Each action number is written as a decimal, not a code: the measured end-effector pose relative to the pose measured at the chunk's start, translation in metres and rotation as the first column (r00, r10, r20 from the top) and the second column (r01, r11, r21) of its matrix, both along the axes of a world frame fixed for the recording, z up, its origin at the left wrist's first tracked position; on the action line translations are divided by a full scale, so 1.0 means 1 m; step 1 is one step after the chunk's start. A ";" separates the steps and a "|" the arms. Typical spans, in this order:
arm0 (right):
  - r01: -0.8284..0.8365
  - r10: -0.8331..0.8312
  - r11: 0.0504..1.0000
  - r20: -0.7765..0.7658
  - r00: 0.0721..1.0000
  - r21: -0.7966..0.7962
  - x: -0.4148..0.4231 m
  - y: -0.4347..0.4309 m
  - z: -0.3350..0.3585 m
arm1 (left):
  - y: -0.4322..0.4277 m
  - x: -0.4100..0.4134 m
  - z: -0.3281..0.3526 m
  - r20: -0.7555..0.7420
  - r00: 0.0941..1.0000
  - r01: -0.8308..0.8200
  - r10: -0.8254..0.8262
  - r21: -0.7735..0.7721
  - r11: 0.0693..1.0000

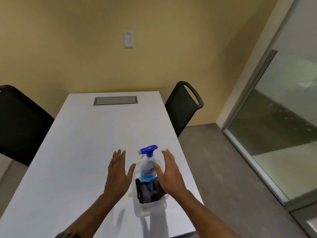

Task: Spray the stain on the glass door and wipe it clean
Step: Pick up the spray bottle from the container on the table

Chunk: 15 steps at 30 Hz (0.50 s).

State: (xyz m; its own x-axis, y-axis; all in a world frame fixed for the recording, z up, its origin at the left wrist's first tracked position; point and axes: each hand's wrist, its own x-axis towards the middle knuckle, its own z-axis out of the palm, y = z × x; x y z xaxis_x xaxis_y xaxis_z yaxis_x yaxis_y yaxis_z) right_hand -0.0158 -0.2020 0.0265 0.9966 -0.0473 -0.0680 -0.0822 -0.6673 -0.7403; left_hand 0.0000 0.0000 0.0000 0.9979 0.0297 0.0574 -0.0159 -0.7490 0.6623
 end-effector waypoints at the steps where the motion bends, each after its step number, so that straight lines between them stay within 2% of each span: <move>1: 0.001 0.000 1.000 -0.028 1.000 0.030 0.006 0.002 -0.006 | 0.001 0.004 -0.004 -0.015 1.000 0.008 -0.008 -0.040 0.999; 7: 0.022 0.009 0.990 -0.221 0.975 0.138 0.038 0.006 -0.045 | -0.006 0.024 -0.013 -0.146 0.989 -0.018 -0.019 -0.245 0.969; 15: 0.028 0.044 0.964 -0.261 0.964 0.265 0.079 0.009 -0.077 | -0.024 0.046 -0.020 -0.092 0.995 -0.003 -0.032 -0.353 0.936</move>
State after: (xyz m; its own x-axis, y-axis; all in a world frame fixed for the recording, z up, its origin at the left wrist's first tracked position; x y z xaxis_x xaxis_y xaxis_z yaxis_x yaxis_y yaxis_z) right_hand 0.0632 -0.1929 -0.0505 0.9419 0.0158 -0.3354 -0.2925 -0.4522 -0.8426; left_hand 0.0461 -0.0237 -0.0203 0.9987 0.0162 -0.0491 0.0510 -0.4675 0.8825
